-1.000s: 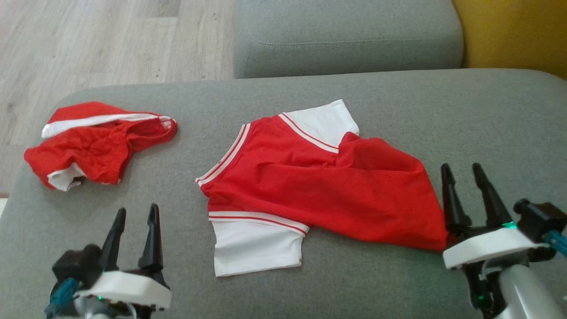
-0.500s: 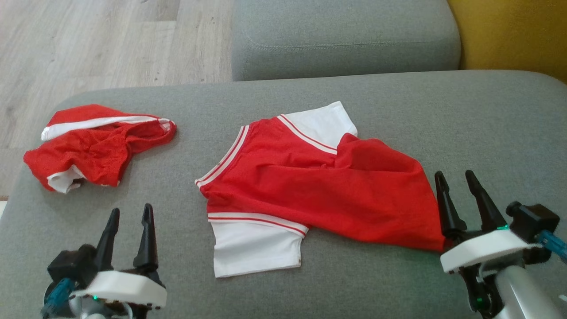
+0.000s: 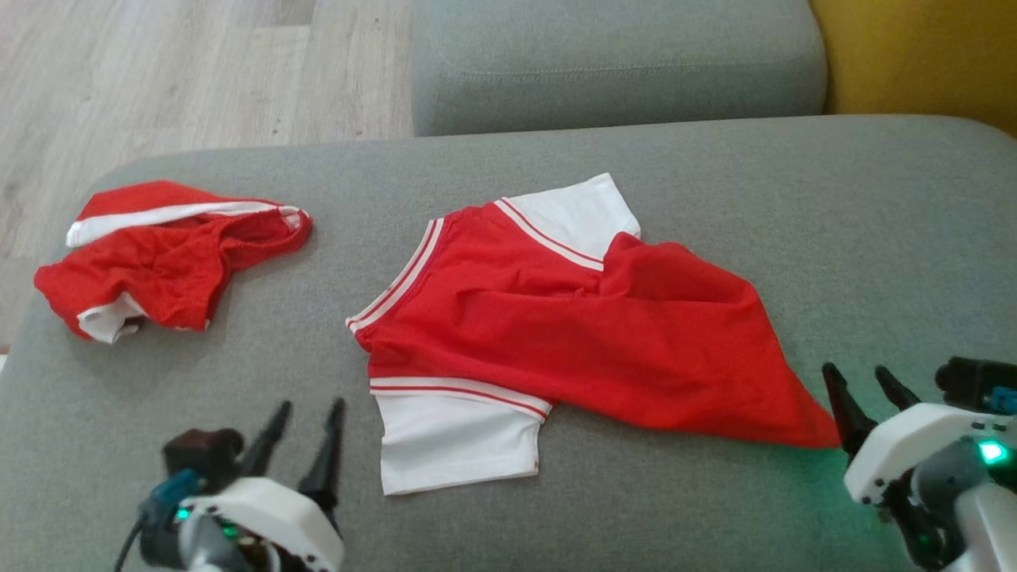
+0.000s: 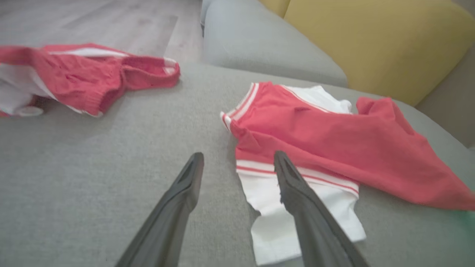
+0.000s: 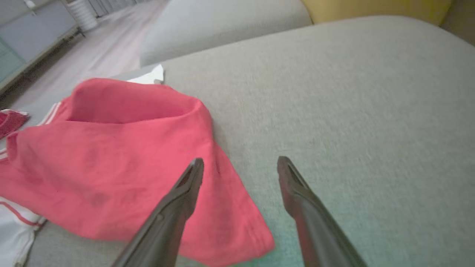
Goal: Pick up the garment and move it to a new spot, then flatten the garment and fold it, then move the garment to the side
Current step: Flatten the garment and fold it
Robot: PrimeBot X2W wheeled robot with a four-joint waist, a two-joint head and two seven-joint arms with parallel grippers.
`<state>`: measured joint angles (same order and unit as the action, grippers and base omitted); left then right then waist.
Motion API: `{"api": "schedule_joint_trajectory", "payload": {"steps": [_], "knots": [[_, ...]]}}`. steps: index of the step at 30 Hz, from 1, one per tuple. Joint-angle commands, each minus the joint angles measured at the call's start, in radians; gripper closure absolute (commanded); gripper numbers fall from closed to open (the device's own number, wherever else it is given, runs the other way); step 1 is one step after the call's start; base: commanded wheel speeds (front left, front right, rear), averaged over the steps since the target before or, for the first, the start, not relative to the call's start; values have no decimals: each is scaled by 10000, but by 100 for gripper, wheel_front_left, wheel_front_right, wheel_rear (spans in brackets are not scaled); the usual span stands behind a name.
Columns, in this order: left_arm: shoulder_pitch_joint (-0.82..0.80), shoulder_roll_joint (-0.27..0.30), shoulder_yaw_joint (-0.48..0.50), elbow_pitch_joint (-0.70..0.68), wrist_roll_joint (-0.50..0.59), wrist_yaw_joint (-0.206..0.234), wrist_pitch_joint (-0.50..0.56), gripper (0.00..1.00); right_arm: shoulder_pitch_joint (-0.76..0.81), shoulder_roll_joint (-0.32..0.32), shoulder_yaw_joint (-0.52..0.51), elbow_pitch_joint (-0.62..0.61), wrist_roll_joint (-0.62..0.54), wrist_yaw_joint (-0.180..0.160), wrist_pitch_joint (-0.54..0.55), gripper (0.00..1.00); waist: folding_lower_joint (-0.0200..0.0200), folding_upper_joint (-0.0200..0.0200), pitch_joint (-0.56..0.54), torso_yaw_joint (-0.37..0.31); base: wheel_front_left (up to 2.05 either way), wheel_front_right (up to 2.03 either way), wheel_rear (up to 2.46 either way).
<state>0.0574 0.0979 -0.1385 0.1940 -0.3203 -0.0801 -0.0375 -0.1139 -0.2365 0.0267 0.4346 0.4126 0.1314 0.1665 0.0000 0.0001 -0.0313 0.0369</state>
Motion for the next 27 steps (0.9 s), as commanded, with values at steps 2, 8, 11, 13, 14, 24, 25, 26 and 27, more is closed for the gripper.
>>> {"api": "schedule_joint_trajectory", "payload": {"steps": [2, 8, 11, 13, 14, 24, 25, 26, 27], "knots": [[-207, 135, 97, -463, -194, -80, 540, 0, -161, -98, -187, -463, -99, -7, 611, 0, 0, -1, 90, 10, 0, 0, 0], [63, 33, -417, -433, -779, -193, 2158, 0, 104, 342, -987, -901, -515, -7, 2159, 0, 0, -1, 411, 27, 0, 0, 0], [6, -27, -662, -256, -969, -229, 2669, 0, 156, 584, -1212, -1047, -691, -7, 2776, 0, 0, -1, 599, 46, 0, 0, 0], [-102, -63, -825, -94, -1009, -239, 2913, 0, 156, 720, -1353, -1111, -816, -7, 3032, 0, 0, -1, 720, 62, 0, 0, 0], [-175, -79, -897, 9, -1019, -241, 3021, 0, 134, 774, -1402, -1138, -889, -7, 3095, 0, 0, -1, 768, 67, 0, 0, 0], [-1020, -134, -1111, 851, -830, -81, 2898, 0, -170, 1231, -1565, -943, -1229, -7, 3504, 0, 0, -1, 1110, 39, 0, 0, 0], [-1101, -122, -1112, 919, -785, -57, 2829, 0, -175, 1253, -1575, -934, -1264, -7, 3525, 0, 0, -1, 1124, 43, 0, 0, 0], [-1179, -123, -1115, 996, -770, -47, 2782, 0, -178, 1279, -1586, -932, -1288, -7, 3523, 0, 0, -1, 1138, 44, 0, 0, 0], [-1253, -135, -1121, 1088, -794, -52, 2752, 0, -173, 1300, -1596, -915, -1310, -7, 3531, 0, 0, -1, 1153, 46, 0, 0, 0]]}}
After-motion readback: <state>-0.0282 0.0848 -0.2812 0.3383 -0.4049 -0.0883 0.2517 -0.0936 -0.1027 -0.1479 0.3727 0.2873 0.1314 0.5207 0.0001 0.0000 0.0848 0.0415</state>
